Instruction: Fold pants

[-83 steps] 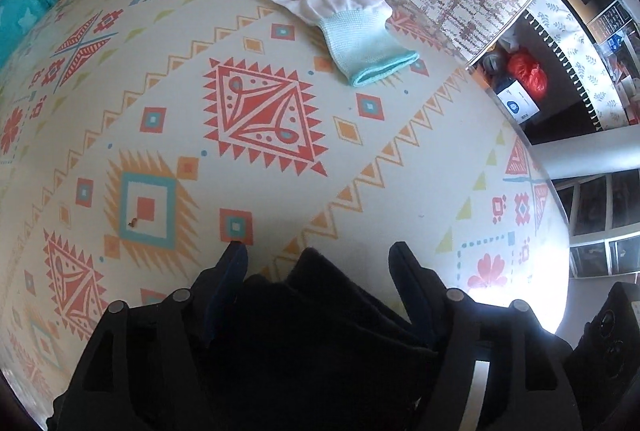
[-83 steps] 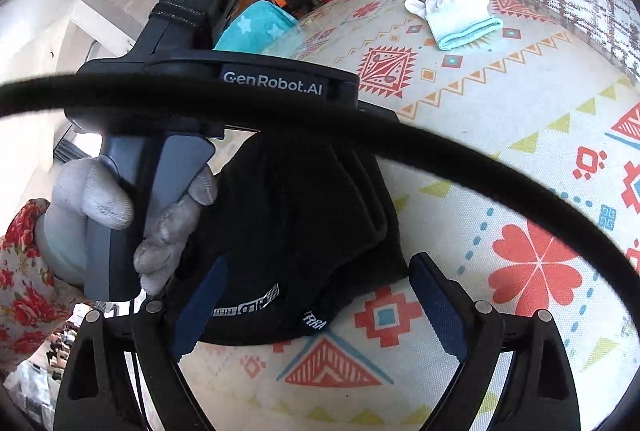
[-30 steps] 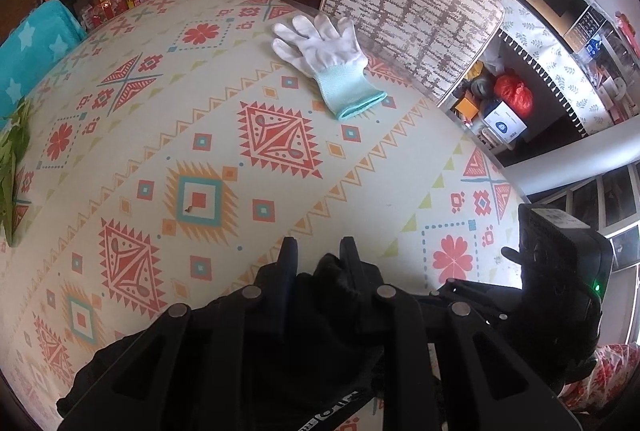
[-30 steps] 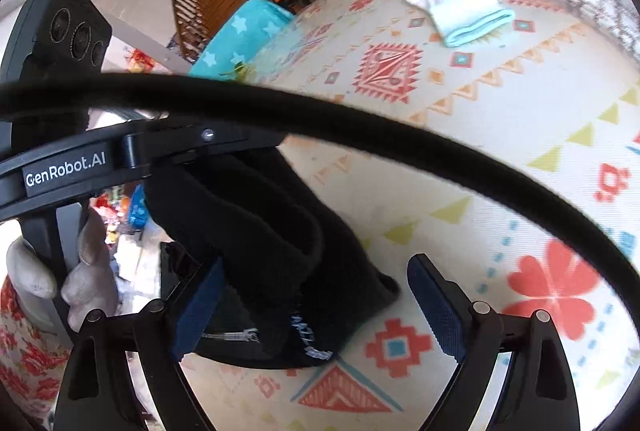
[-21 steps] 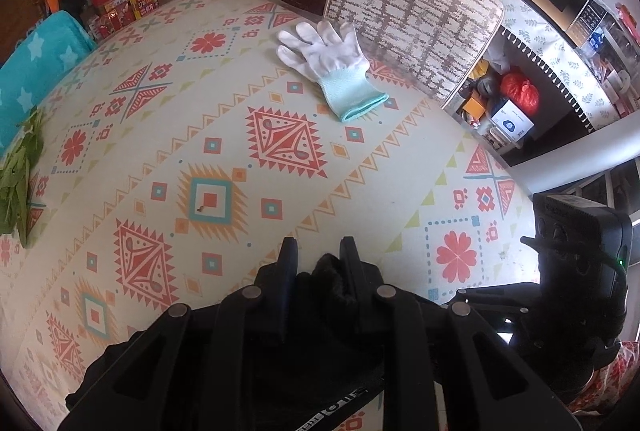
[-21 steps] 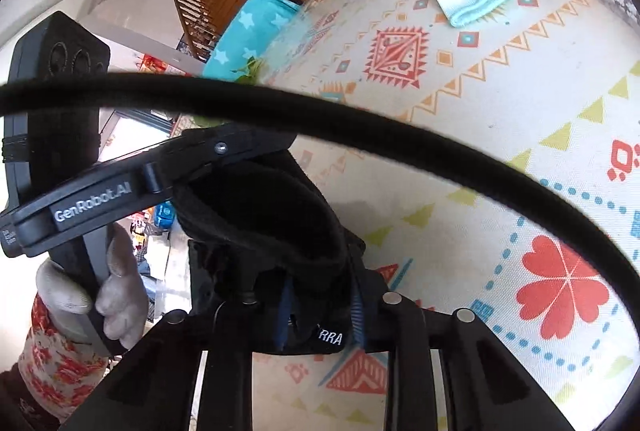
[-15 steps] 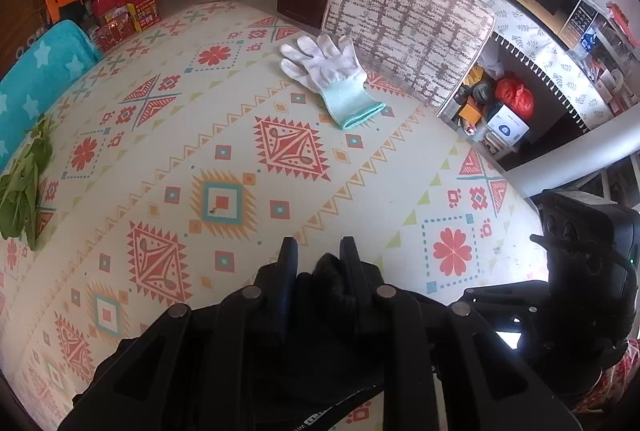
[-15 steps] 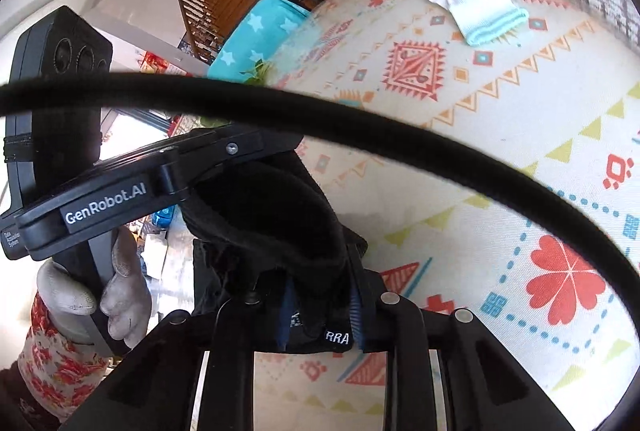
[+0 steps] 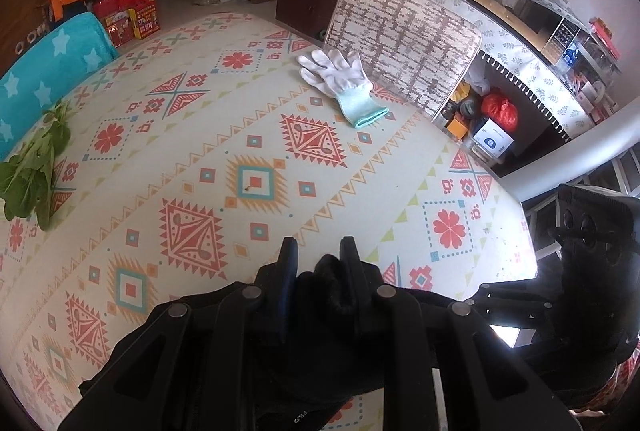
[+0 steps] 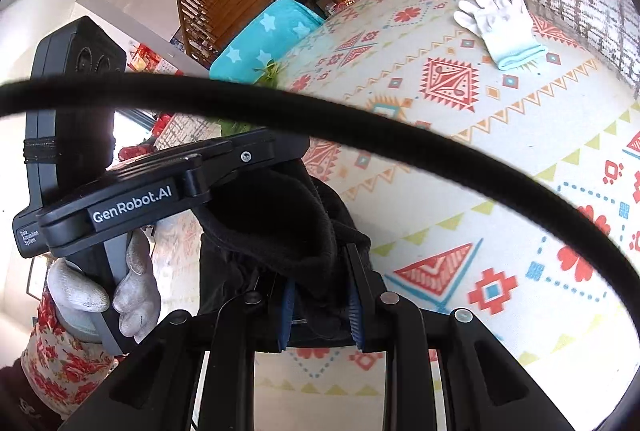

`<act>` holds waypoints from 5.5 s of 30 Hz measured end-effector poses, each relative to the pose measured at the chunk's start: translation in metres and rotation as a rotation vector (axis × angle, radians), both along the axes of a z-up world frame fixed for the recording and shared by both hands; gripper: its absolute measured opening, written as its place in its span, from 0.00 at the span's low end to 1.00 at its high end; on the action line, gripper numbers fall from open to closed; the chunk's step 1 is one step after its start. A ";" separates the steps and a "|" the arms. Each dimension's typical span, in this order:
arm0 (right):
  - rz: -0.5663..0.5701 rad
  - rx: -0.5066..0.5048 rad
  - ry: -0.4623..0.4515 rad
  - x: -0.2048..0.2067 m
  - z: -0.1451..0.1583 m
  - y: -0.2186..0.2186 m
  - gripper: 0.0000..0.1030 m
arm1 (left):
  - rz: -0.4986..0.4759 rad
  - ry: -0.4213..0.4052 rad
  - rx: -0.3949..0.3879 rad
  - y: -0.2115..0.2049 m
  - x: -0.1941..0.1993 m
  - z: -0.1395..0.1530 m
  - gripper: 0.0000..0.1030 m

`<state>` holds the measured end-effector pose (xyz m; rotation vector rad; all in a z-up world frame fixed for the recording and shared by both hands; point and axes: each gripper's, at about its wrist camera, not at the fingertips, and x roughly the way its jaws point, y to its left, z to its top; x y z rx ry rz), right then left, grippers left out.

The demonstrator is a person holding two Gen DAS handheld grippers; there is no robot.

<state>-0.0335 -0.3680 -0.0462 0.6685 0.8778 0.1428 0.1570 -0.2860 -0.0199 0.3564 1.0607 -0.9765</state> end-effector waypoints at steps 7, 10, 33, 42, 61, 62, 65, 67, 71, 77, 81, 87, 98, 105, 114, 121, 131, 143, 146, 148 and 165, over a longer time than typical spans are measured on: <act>0.008 -0.013 -0.004 0.001 0.006 0.026 0.24 | 0.005 -0.019 0.006 0.028 0.002 0.004 0.14; 0.010 -0.021 -0.005 0.003 0.006 0.036 0.24 | 0.011 -0.013 0.002 0.040 0.003 0.004 0.14; 0.051 -0.037 -0.021 0.019 0.017 0.085 0.24 | 0.069 0.024 -0.053 0.096 0.021 0.017 0.04; 0.099 -0.034 -0.014 0.034 0.015 0.114 0.24 | 0.173 0.096 -0.102 0.143 0.041 0.011 0.05; 0.140 -0.126 0.000 0.033 0.000 0.133 0.30 | 0.212 0.296 -0.088 0.129 0.038 -0.046 0.30; 0.137 -0.146 -0.004 0.029 0.002 0.131 0.41 | 0.202 0.303 -0.086 0.127 0.036 -0.048 0.29; 0.120 -0.215 -0.050 0.007 0.014 0.123 0.83 | 0.192 0.278 -0.074 0.125 0.032 -0.047 0.31; 0.108 -0.287 -0.069 -0.003 0.020 0.120 0.85 | 0.200 0.309 -0.092 0.126 0.036 -0.049 0.35; 0.124 -0.376 -0.077 -0.010 0.022 0.119 0.85 | 0.224 0.363 -0.124 0.128 0.040 -0.053 0.45; 0.172 -0.451 -0.056 0.004 0.002 0.134 0.85 | 0.224 0.373 -0.106 0.118 0.032 -0.061 0.56; 0.214 -0.557 -0.074 0.014 -0.008 0.156 0.85 | 0.212 0.320 -0.049 0.109 0.026 -0.061 0.40; 0.223 -0.566 -0.001 0.025 -0.022 0.150 0.30 | 0.193 0.313 -0.051 0.111 0.023 -0.057 0.26; 0.199 -0.384 -0.028 0.042 0.016 0.123 0.25 | 0.218 0.287 -0.168 0.137 0.037 -0.016 0.26; 0.241 -0.318 -0.046 0.072 0.024 0.144 0.25 | 0.306 0.299 -0.213 0.189 0.062 -0.014 0.26; 0.315 -0.279 -0.015 0.117 0.003 0.182 0.26 | 0.405 0.346 -0.238 0.247 0.083 -0.039 0.26; 0.327 -0.252 0.059 0.146 -0.028 0.217 0.26 | 0.443 0.377 -0.253 0.271 0.086 -0.059 0.27; 0.355 -0.251 0.109 0.172 -0.050 0.240 0.40 | 0.510 0.372 -0.263 0.302 0.094 -0.067 0.36; 0.479 -0.193 0.063 0.167 -0.047 0.261 0.83 | 0.699 0.306 -0.272 0.384 0.092 -0.054 0.36; 0.394 -0.255 0.016 0.145 -0.024 0.227 0.83 | 0.691 0.262 -0.237 0.382 0.081 -0.044 0.36; 0.268 -0.319 0.017 0.137 -0.014 0.188 0.83 | 0.659 0.240 -0.223 0.370 0.074 -0.038 0.36; 0.137 -0.558 0.179 0.196 -0.065 0.138 0.83 | 0.554 0.142 -0.036 0.266 0.059 -0.071 0.40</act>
